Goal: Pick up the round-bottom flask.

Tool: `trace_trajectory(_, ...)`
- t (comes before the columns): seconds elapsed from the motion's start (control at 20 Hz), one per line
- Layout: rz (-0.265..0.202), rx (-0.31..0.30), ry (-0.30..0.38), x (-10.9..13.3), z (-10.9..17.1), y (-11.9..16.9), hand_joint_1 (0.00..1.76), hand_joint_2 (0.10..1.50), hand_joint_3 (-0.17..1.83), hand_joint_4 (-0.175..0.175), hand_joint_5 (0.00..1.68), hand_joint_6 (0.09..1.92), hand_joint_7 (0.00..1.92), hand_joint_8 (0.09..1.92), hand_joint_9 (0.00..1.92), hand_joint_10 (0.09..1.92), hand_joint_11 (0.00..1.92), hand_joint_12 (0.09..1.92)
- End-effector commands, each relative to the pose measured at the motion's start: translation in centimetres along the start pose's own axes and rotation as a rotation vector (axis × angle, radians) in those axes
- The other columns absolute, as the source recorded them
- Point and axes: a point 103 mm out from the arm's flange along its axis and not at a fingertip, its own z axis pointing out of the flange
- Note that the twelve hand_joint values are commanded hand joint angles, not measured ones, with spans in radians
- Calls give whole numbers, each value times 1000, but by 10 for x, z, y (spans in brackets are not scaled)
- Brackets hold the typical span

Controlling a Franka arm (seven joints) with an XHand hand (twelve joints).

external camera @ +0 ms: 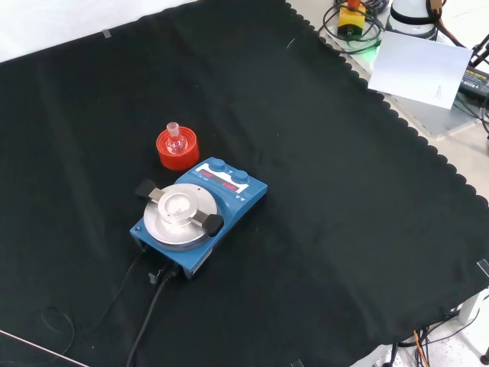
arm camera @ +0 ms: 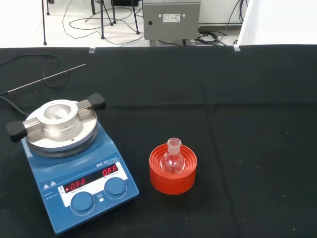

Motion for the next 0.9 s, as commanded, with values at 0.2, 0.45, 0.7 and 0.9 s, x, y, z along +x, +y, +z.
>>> trace_trajectory(0.2, 6, -15, -12, -2, 0, -1, 47, 1274, 350, 10, 306, 98, 171, 464, 223, 564, 0, 1031)
trace_trajectory(0.45, 13, -7, -15, -3, 1, 1, 43, 1307, 286, 11, 334, 87, 186, 441, 232, 551, 0, 1026)
trace_trajectory(0.7, 26, 11, -9, -5, 15, 9, 74, 1295, 265, 13, 339, 87, 200, 441, 231, 549, 0, 996)
trace_trajectory(0.9, 42, -3, 34, -7, 32, 16, 243, 1212, 223, 8, 364, 87, 243, 457, 264, 564, 0, 1033)
